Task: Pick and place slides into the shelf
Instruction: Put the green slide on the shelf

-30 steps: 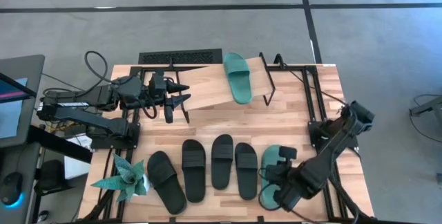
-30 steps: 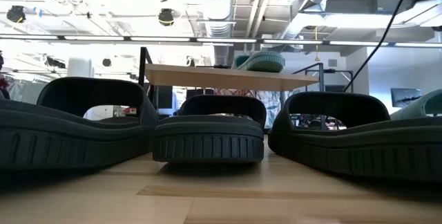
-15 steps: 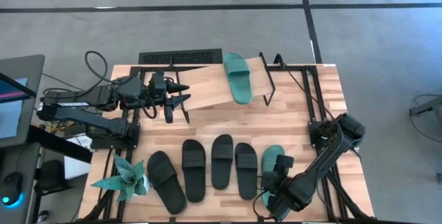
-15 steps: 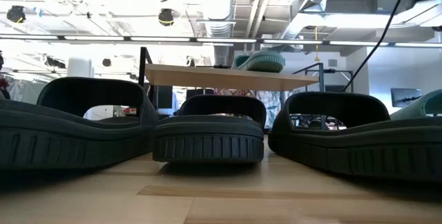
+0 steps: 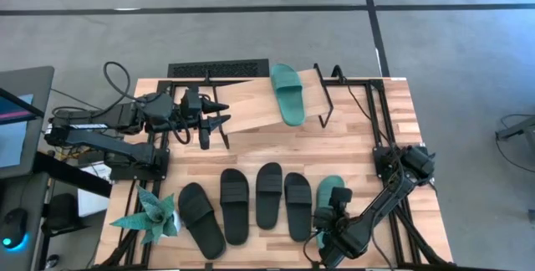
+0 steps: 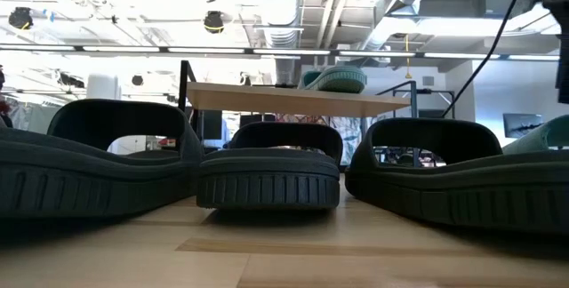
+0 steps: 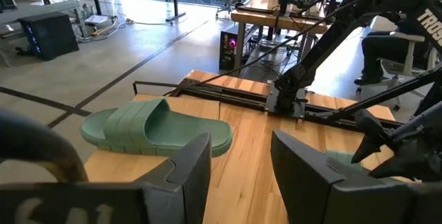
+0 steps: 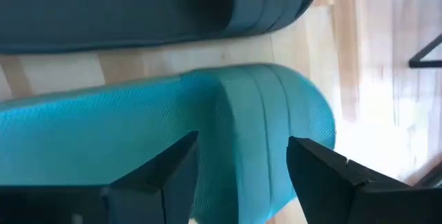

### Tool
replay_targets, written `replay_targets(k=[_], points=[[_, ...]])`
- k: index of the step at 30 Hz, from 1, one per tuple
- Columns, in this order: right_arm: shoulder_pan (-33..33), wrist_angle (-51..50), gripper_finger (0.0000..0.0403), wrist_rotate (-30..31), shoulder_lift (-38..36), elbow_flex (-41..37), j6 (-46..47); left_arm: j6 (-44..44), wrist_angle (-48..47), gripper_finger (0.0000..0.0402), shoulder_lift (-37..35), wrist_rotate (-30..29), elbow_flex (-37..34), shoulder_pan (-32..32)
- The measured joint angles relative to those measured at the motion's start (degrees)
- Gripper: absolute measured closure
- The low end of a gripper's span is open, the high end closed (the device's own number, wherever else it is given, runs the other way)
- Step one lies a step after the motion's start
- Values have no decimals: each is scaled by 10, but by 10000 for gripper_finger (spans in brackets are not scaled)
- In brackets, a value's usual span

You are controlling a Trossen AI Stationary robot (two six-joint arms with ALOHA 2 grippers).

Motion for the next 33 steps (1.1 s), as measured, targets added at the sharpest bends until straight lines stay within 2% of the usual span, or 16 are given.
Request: replay_targets(k=[9, 16, 26, 33], points=[[-26, -2, 268, -30, 0, -55, 3, 0, 0, 262, 0, 0, 0, 0], [-25, 4, 389, -9, -16, -56, -11, 0, 0, 262, 0, 0, 0, 0], [-11, -71, 397, 18, -72, -55, 65, 5, 1, 262, 0, -2, 0, 0], [-12, -119, 400, 43, -135, -55, 63, 9, 1, 262, 0, -2, 0, 0]])
